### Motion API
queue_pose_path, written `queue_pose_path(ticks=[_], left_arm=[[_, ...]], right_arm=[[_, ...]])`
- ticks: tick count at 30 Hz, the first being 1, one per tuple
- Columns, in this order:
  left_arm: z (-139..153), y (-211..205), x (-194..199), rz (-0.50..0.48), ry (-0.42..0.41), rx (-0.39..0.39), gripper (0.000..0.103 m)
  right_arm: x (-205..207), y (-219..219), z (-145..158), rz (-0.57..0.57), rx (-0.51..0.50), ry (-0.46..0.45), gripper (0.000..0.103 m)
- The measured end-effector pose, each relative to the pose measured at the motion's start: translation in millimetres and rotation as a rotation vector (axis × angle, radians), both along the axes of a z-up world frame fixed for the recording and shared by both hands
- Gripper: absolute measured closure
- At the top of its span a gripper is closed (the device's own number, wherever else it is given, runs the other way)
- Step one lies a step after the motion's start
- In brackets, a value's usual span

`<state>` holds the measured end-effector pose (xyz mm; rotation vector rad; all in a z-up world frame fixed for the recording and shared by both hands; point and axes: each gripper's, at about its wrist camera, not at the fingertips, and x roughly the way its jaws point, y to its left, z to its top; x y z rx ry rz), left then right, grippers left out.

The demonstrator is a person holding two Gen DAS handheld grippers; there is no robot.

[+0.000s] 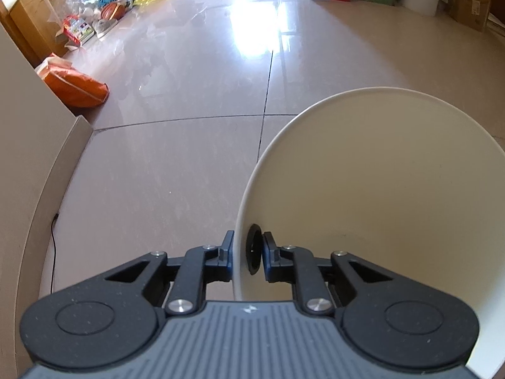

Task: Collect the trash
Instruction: 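Close the right tool on the yellow-lidded milk tea cup and lift it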

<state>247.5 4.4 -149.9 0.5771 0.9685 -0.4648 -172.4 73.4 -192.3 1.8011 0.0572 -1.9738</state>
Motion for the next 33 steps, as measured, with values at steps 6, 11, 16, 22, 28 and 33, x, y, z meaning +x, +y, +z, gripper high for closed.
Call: queue_pose_path(ticks=[6,11,16,22,28,33], left_arm=[[1.5,-7.6,-7.8,-0.047,-0.037,0.008,0.088],[-3.5,-2.0,6.4,-0.020,0.001,-0.004,0.088],[-5.4,2.1,11.6,-0.017,0.015,-0.008,0.088],[-7.5,4.0,18.8,-0.010,0.022,-0.015,0.088],[-8.4,2.9,17.4,-0.021,0.014,-0.011,0.088],[-7.8,0.8,10.4,-0.040,0.006,-0.010,0.087]], right_arm=[[-9.9,12.4,-28.4,-0.102,0.013,-0.073,0.000],[-18.4,9.8,-44.9,-0.169,-0.044,-0.091,0.000],[-30.9,-6.0,-79.5,-0.239,-0.017,-0.082,0.000],[-39.0,-28.3,-110.3,-0.232,0.070,-0.069,0.003],[-41.1,-43.1,-121.3,-0.197,0.106,-0.073,0.023],[-38.1,-46.8,-118.0,-0.156,0.137,-0.061,0.026]])
